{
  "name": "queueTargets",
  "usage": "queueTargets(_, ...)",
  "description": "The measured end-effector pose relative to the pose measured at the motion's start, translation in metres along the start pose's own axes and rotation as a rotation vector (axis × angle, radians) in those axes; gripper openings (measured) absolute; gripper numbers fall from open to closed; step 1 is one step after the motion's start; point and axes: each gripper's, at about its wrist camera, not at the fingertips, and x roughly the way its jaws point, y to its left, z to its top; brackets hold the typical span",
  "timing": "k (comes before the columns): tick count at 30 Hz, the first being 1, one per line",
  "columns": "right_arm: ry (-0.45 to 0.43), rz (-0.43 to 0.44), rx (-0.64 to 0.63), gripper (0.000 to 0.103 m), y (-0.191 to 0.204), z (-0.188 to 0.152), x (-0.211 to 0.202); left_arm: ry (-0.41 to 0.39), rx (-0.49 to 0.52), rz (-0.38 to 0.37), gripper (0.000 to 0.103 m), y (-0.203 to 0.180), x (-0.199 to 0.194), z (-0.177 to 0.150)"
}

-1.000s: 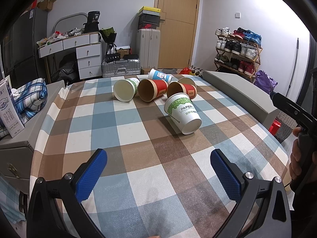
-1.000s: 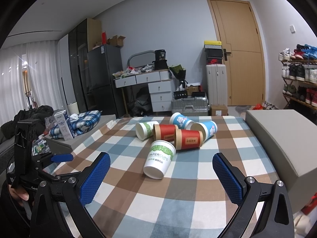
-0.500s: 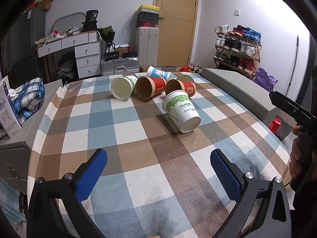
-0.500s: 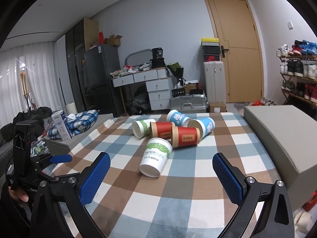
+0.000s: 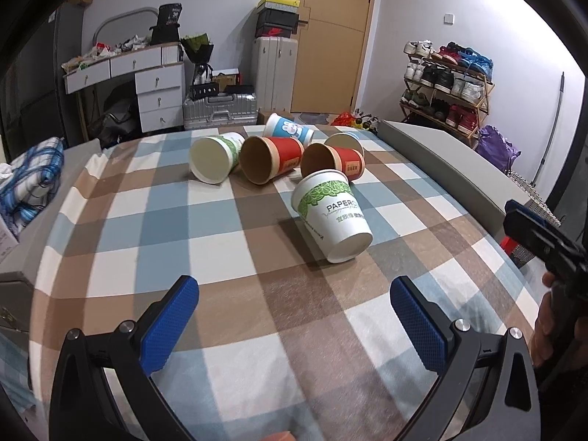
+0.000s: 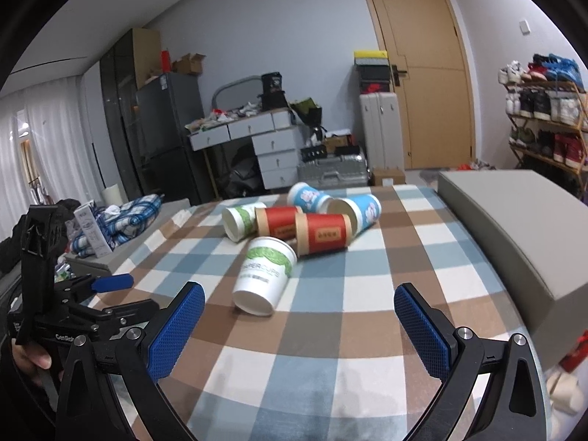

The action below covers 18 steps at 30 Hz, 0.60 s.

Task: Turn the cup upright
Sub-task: 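Move the left tool to the white green-leaf cup and close on its body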

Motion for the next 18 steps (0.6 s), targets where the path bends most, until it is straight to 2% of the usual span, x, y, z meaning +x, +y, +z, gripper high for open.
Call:
queueTargets(8, 0.004, -0.012, 0.042, 0.103, -0.011, 0.0, 0.003, 0.055, -0.013, -0.017, 0.101, -0.016, 0.028, 0.015)
queueTargets(14, 0.006, -0.021, 0.073, 0.103, -0.021, -0.001, 0.003, 0.12, -0.092, -0.041, 0.101, -0.02, 0.058, 0.026)
queueTargets(18, 0.011, -0.021, 0.086, 0.103, -0.025, -0.001, 0.003, 0.157, -0.119, -0.029, 0.101, -0.024, 0.073, 0.031)
